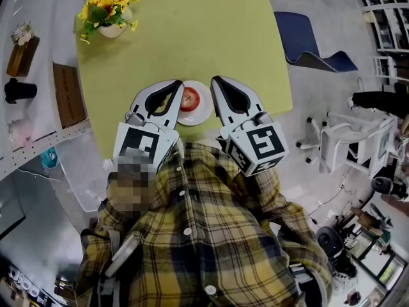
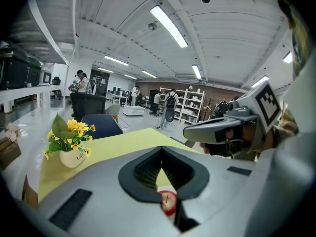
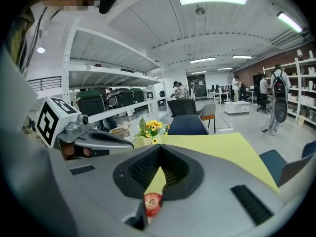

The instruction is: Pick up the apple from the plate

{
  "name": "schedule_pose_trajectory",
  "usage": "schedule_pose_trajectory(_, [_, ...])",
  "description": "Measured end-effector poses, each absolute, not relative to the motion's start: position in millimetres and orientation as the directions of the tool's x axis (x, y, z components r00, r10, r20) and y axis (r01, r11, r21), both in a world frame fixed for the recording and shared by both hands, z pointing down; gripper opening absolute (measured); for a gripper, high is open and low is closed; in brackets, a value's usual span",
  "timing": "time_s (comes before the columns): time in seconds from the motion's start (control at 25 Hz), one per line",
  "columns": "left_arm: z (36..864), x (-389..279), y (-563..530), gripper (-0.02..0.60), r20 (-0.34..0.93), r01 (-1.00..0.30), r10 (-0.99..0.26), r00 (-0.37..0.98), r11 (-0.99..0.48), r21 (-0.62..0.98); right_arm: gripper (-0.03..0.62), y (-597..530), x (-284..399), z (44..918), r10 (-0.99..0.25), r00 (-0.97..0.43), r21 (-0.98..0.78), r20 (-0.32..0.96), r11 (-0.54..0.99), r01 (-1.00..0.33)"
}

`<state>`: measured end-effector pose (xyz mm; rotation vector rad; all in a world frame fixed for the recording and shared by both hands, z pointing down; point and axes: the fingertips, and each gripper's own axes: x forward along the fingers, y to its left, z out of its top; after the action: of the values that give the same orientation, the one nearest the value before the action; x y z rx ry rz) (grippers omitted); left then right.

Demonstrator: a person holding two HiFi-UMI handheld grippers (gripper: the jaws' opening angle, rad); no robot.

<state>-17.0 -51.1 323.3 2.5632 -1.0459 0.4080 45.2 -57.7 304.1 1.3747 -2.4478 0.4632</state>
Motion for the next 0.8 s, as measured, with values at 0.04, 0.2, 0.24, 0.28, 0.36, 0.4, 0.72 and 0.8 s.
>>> schedule_pose_trajectory(0.04, [323,-15,-50,0.005,0.383,-0.717,-0.619,0.686,-0.666,0.206,-0.003,-57,47,305,-0.760,-0.504,-0.134,0.411,0.497,-0.858])
schedule_pose_trajectory(0.2, [326,-14,-51,0.006,0.383,-0.737,-0.639,0.667,-0.643,0.210,-0.003,-57,49,306,-0.742,-0.524,-0.132,0.418,0.521,-0.843])
schedule_pose_trajectory(0.24, [327,-15,-51,0.006,0.385,-0.743,-0.645,0.660,-0.636,0.209,-0.003,-58,48,307,-0.738,-0.529,-0.133,0.418,0.527,-0.840])
schedule_pose_trajectory(0.28, [329,-16,-51,0.006,0.387,-0.747,-0.648,0.656,-0.631,0.208,-0.003,-59,48,308,-0.734,-0.535,-0.135,0.418,0.533,-0.835])
schedule_pose_trajectory(0.36, [333,-15,-50,0.006,0.392,-0.746,-0.644,0.657,-0.631,0.213,-0.003,-61,49,310,-0.727,-0.545,-0.141,0.419,0.541,-0.829])
schedule_pose_trajectory(0.4, [335,-15,-50,0.017,0.398,-0.742,-0.637,0.660,-0.634,0.218,-0.003,-62,49,312,-0.725,-0.546,-0.143,0.419,0.541,-0.829])
schedule_pose_trajectory(0.72, [362,-6,-40,0.154,0.440,-0.723,-0.587,0.680,-0.638,0.265,-0.003,-63,59,321,-0.723,-0.540,-0.152,0.430,0.532,-0.833])
schedule_pose_trajectory(0.8, [370,-3,-38,0.202,0.454,-0.714,-0.566,0.689,-0.638,0.288,-0.003,-63,62,324,-0.725,-0.534,-0.157,0.434,0.523,-0.838])
